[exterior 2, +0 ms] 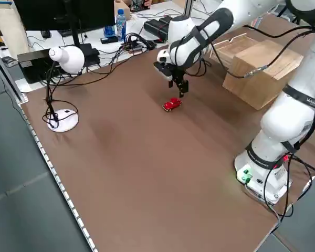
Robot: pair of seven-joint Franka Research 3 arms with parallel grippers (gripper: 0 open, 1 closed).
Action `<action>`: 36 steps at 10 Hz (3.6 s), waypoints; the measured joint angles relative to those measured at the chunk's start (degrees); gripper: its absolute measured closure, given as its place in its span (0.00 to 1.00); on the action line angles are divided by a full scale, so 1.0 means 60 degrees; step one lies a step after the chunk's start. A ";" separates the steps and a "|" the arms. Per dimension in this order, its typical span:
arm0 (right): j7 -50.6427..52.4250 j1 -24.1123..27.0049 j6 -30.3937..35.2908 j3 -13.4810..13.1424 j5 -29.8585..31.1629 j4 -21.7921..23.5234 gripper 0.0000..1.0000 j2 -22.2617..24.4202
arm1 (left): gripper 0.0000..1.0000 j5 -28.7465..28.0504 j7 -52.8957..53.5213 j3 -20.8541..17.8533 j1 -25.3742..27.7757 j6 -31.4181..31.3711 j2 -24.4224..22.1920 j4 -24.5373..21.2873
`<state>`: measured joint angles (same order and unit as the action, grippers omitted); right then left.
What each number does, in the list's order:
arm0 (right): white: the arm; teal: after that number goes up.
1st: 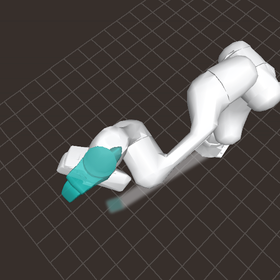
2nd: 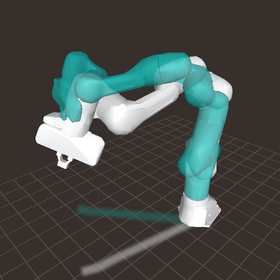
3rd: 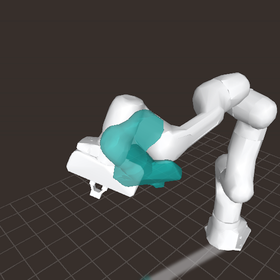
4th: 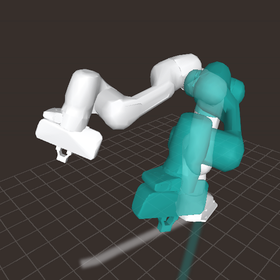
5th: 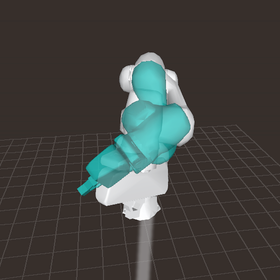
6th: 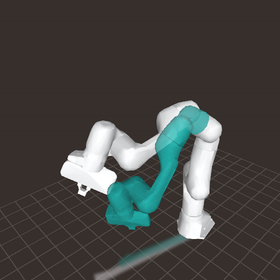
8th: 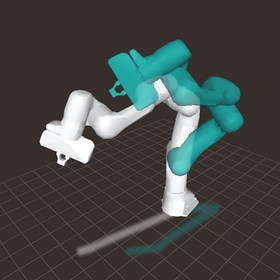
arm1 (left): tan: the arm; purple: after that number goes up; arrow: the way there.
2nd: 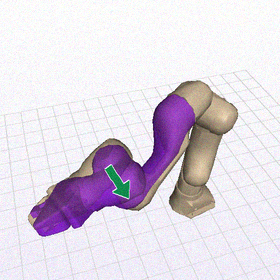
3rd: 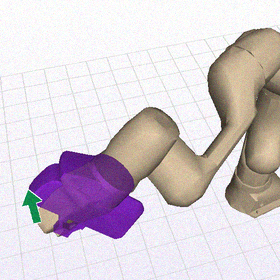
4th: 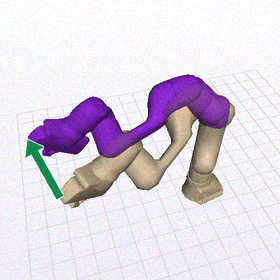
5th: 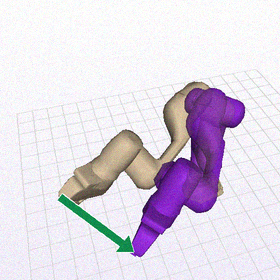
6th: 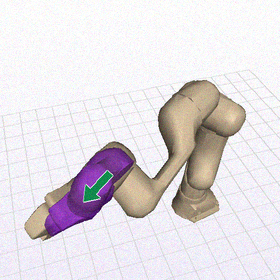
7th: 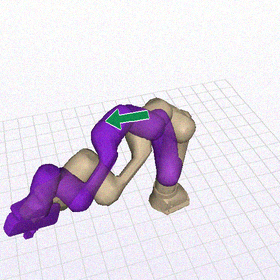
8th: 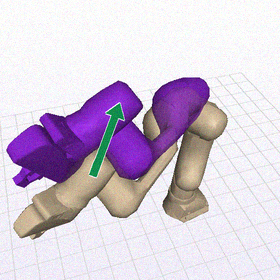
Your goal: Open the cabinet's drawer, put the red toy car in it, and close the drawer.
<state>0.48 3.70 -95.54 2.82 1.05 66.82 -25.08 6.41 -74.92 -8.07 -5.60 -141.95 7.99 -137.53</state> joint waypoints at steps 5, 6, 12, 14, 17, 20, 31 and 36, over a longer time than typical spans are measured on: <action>0.0000 -0.0176 0.0582 -0.0341 0.0004 0.2238 0.00 0.2267 | 0.00 0.0022 -0.0020 -0.0013 0.0003 -0.1334 0.1133 -0.0054; 0.0000 -0.0227 0.0356 -0.0405 0.0003 0.2824 0.00 0.2672 | 0.00 0.0081 -0.0026 -0.0011 -0.0005 -0.1400 0.1210 -0.0055; -0.0001 -0.0997 0.0036 -0.1179 -0.0009 0.3795 0.01 0.3754 | 0.07 0.0148 -0.0039 0.0029 -0.0069 -0.1630 0.1529 -0.0042; -0.0001 -0.1054 0.0261 -0.1184 -0.0010 0.3824 0.01 0.3911 | 0.28 0.0149 -0.0042 0.0047 -0.0076 -0.1687 0.1574 -0.0029; -0.0006 -0.1089 0.0274 -0.1185 -0.0010 0.3839 0.01 0.3913 | 0.56 0.0149 -0.0118 0.0057 -0.0081 -0.1763 0.1590 0.0015; -0.0073 -0.1120 0.0279 -0.1212 -0.0233 0.3882 0.01 0.3913 | 0.56 0.0159 -0.0163 0.0191 -0.0084 -0.1775 0.1555 0.0151; -0.0107 -0.1172 0.0386 -0.1389 -0.0773 0.3965 0.00 0.3921 | 0.56 -0.0884 -0.3582 0.3198 -0.0214 0.2724 0.0263 0.4061; -0.0113 -0.1194 0.0377 -0.1377 -0.0778 0.3950 0.00 0.3922 | 0.56 -0.1347 -0.5395 0.4636 -0.0360 0.4395 0.1256 0.6550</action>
<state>-0.20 -3.47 -93.28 -5.44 -3.62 90.53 -1.55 -1.67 -107.29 19.75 -7.76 -115.58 15.53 -98.23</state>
